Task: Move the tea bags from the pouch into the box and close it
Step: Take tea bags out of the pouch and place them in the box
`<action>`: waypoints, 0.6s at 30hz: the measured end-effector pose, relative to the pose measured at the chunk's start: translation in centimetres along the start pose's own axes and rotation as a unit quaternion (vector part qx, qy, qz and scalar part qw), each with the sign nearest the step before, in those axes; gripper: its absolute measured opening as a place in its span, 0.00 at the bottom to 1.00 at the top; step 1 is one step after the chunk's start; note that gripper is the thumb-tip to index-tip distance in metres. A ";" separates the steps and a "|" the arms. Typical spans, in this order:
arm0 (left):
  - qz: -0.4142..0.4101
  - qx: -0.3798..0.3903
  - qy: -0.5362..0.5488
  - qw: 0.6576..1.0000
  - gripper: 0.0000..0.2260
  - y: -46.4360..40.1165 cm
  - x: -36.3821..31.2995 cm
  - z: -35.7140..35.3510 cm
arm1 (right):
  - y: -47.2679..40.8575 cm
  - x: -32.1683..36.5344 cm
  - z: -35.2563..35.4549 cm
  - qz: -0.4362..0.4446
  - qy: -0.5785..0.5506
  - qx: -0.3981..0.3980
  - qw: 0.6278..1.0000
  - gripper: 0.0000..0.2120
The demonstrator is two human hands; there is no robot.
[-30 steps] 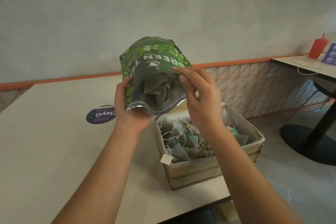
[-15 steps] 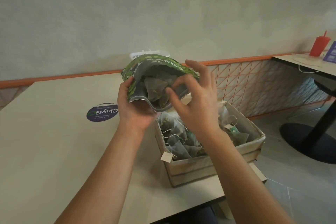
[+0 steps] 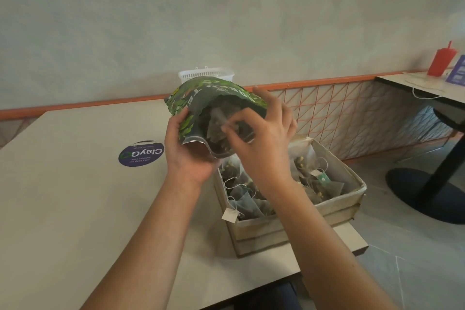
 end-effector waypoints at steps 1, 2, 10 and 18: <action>-0.004 -0.007 0.001 1.000 0.19 0.0 0.0 0.2 | -0.1 -0.3 0.5 -0.012 -0.036 -0.012 0.999 0.05; -0.008 -0.013 0.002 1.000 0.18 -0.1 -0.1 0.5 | -0.2 -0.5 1.1 -0.022 -0.067 -0.023 0.997 0.06; -0.020 -0.007 0.035 0.999 0.16 -0.7 -0.1 0.4 | 0.7 -2.3 4.3 -0.079 -0.274 -0.040 0.958 0.05; -0.035 -0.024 0.019 0.999 0.16 -0.6 -0.3 0.7 | 1.6 -4.7 5.1 -0.144 -0.364 -0.015 0.920 0.06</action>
Point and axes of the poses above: each hand's wrist, its own y-axis away from the middle knuckle, its own z-axis out of the back of the hand, x = y × z, the point moved 9 cm from there along -y, towards the middle knuckle, and after that the axes turned 5 degrees about x, right-handed, at the moved point
